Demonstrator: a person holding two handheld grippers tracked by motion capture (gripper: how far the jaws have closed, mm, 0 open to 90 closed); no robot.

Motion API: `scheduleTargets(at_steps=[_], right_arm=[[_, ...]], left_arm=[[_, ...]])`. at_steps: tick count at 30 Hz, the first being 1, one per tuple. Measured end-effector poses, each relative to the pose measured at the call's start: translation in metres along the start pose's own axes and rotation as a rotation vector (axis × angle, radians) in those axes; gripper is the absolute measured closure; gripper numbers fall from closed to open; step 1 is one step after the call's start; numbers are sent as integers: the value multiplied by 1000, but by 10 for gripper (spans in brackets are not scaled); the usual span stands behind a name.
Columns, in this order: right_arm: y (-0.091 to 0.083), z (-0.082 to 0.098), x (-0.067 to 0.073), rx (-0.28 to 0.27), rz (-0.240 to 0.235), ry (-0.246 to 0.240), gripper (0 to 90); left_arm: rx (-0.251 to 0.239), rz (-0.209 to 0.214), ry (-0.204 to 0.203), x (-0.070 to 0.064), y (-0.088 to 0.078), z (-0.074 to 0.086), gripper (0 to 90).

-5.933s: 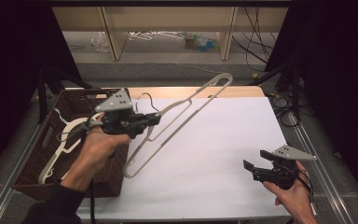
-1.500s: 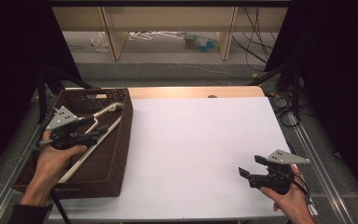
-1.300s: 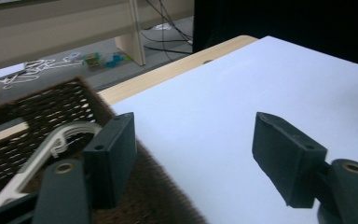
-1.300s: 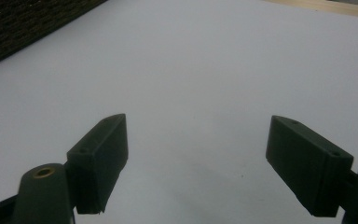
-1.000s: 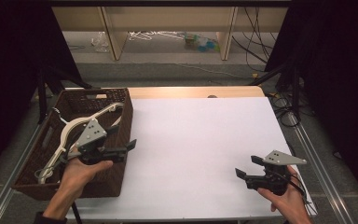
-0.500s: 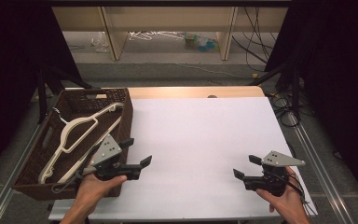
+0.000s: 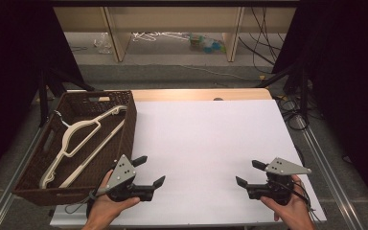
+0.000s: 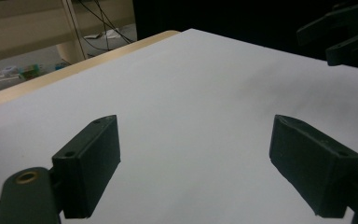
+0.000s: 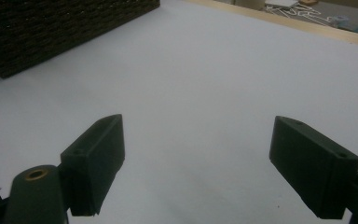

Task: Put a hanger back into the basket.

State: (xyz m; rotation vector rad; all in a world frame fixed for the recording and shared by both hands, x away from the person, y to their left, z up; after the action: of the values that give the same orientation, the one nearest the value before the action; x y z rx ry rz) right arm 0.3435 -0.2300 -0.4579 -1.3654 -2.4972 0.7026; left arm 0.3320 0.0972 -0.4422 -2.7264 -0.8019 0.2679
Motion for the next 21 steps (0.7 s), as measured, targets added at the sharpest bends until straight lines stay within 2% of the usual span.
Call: scheduleTargets(at_steps=[2,6,9,11,12,13,14,21], right_arm=[[-1,0,3,-1,-14,2,186],[-4,0,6,-12,-16,-1,180],[-8,-1,12,-31,-27,2,177],[-11,0,14,-27,-33,-2,176],[-12,0,14,-40,-20,-6,175],[-13,1,16,-33,-36,-2,173],[-14,2,14,-42,-21,-12,171],[-14,3,13,-63,-18,4,166]], left_arm=[[3,-9,16,1,-1,5,160],[19,-13,14,0,-1,14,160],[31,-1,36,0,-1,20,161],[43,-8,51,-1,-3,22,161],[38,-7,56,-1,-3,23,161],[37,-10,47,-2,-3,23,161],[33,-13,55,-2,-5,23,161],[-15,-21,61,-3,-11,16,162]])
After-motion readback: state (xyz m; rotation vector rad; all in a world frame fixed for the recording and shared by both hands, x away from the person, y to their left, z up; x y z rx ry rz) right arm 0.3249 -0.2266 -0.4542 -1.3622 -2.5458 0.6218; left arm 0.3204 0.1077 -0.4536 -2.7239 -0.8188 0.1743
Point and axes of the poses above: each handheld gripper's, and its own axes: y roughly forward along the jaws, z roughly out of its underside, x roughly to its left, the point moved 7 cm from there along y, roughly forward along the jaws, and after that the axes turned 10 degrees about z, right-handed, at the moved point
